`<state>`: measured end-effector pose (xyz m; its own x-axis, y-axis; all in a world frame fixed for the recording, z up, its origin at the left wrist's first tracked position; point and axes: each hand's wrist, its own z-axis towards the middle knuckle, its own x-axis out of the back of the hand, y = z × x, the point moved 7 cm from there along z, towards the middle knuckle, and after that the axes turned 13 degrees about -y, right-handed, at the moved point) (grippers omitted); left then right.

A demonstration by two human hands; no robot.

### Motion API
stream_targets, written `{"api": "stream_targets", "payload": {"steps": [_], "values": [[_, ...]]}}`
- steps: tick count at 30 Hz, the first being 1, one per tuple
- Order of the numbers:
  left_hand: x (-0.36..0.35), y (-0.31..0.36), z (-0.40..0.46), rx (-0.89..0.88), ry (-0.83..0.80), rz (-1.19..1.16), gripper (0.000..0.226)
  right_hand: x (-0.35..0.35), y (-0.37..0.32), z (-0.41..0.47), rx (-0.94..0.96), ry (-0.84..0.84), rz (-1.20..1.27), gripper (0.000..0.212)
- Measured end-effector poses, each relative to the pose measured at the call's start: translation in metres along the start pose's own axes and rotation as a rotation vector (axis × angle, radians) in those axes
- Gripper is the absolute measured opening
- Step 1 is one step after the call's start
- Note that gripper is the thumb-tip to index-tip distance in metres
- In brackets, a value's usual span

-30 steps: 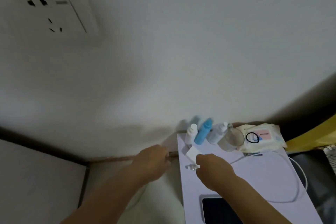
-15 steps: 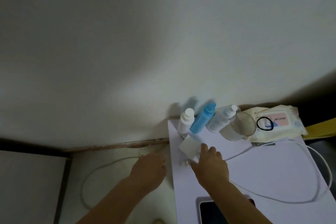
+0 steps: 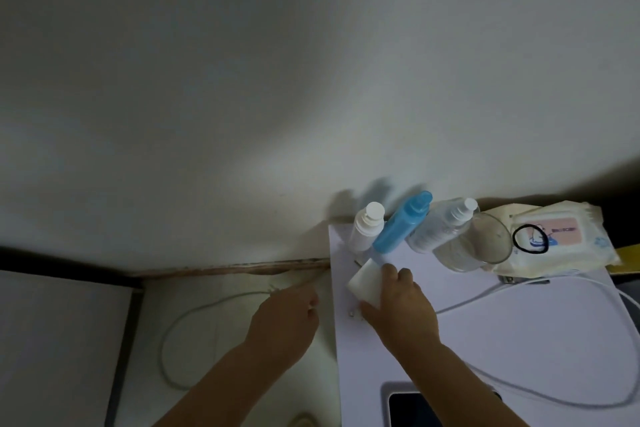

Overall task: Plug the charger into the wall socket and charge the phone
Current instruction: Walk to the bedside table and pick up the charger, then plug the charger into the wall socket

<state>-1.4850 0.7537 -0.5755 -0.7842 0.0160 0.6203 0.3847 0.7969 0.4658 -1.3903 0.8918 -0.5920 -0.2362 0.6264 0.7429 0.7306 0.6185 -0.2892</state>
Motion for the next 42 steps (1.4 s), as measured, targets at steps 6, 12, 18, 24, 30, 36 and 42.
{"api": "stream_targets", "payload": {"steps": [6,12,18,24,30,36,42], "values": [[0.030,0.029,-0.042,-0.110,0.062,-0.048,0.019,0.046,-0.029,-0.056,0.162,0.044,0.198,0.057],[0.079,0.074,-0.104,-0.284,0.134,-0.162,0.014,0.110,-0.067,-0.105,0.261,0.056,0.449,0.035],[0.138,0.110,-0.172,-0.370,0.310,-0.330,0.017,0.166,-0.109,-0.148,0.329,-0.004,0.681,0.026],[0.191,0.121,-0.228,-0.357,0.521,-0.432,0.046,0.214,-0.169,-0.196,0.483,-0.098,0.732,0.032],[0.241,0.119,-0.283,-0.377,0.720,-0.397,0.043,0.235,-0.230,-0.236,0.621,-0.201,0.723,0.030],[0.284,0.107,-0.318,-0.379,0.843,-0.310,0.036,0.248,-0.281,-0.253,0.684,-0.306,0.754,0.035],[0.328,0.089,-0.330,-0.440,0.885,-0.268,0.032,0.259,-0.328,-0.253,0.727,-0.308,0.816,0.031]]}}
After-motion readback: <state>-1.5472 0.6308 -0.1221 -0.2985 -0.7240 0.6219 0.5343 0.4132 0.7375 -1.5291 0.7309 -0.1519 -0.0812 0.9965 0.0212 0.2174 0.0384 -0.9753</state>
